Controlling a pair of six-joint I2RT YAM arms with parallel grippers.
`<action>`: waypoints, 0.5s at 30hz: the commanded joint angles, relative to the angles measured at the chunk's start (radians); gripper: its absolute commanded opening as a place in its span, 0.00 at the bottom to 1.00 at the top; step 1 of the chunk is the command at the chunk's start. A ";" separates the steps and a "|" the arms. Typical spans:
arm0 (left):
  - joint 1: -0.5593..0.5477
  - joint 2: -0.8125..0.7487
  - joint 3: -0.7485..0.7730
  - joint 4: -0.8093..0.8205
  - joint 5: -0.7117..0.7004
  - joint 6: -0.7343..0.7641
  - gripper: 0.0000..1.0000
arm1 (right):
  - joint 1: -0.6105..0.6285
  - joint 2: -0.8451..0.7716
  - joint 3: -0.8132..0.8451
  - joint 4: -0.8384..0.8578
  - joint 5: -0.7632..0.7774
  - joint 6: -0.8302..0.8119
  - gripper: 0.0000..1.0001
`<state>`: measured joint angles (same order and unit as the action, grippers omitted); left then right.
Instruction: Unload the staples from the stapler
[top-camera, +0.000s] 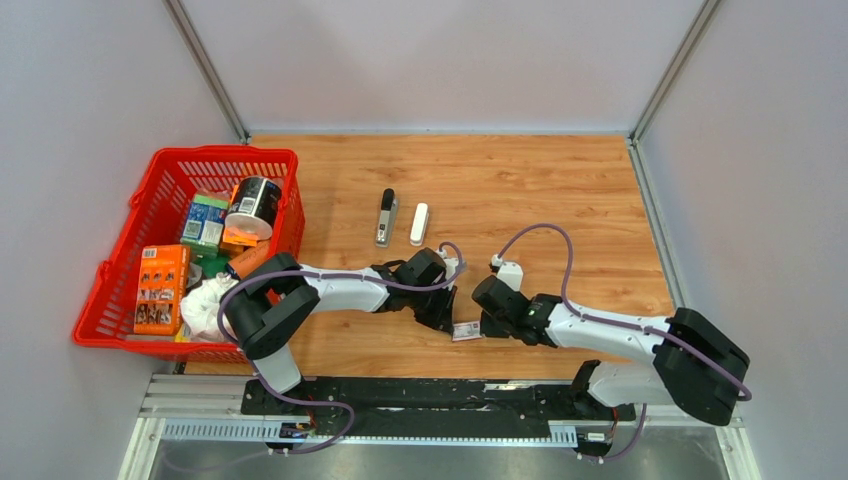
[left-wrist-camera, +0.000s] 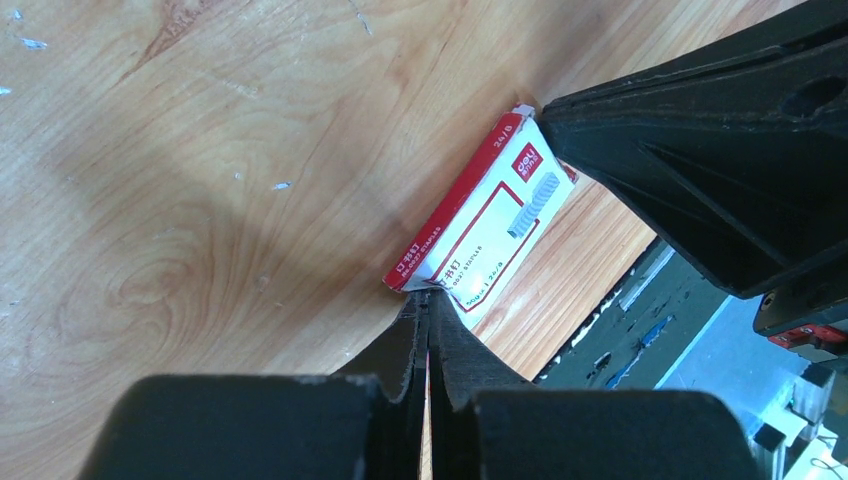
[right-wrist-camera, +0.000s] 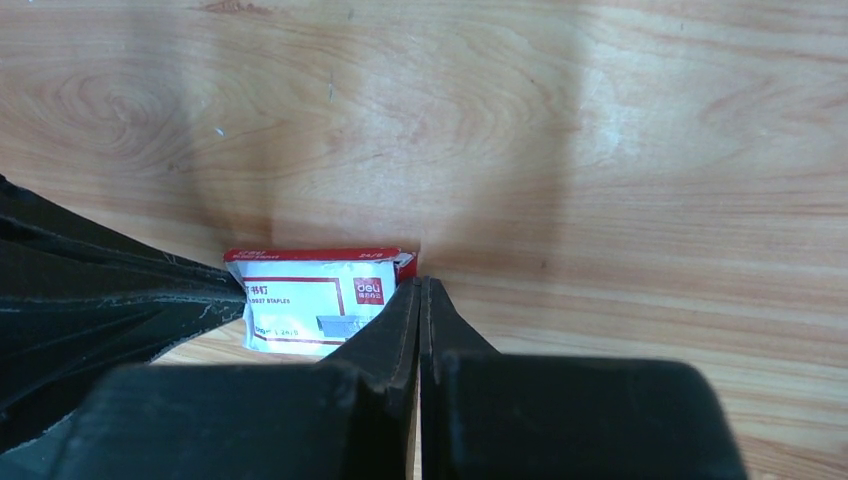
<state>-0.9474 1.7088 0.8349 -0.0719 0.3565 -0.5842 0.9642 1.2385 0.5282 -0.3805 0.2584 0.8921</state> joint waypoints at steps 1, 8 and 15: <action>-0.008 -0.026 -0.003 0.026 -0.060 0.047 0.00 | 0.002 -0.046 0.013 -0.032 -0.032 0.005 0.00; -0.008 -0.057 -0.014 0.024 -0.073 0.057 0.00 | -0.021 -0.100 0.050 -0.192 0.111 -0.008 0.02; -0.008 -0.093 -0.005 0.017 -0.079 0.072 0.00 | -0.030 -0.175 0.070 -0.251 0.169 -0.033 0.18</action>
<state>-0.9512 1.6730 0.8249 -0.0666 0.2924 -0.5468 0.9390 1.1107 0.5507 -0.5838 0.3550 0.8822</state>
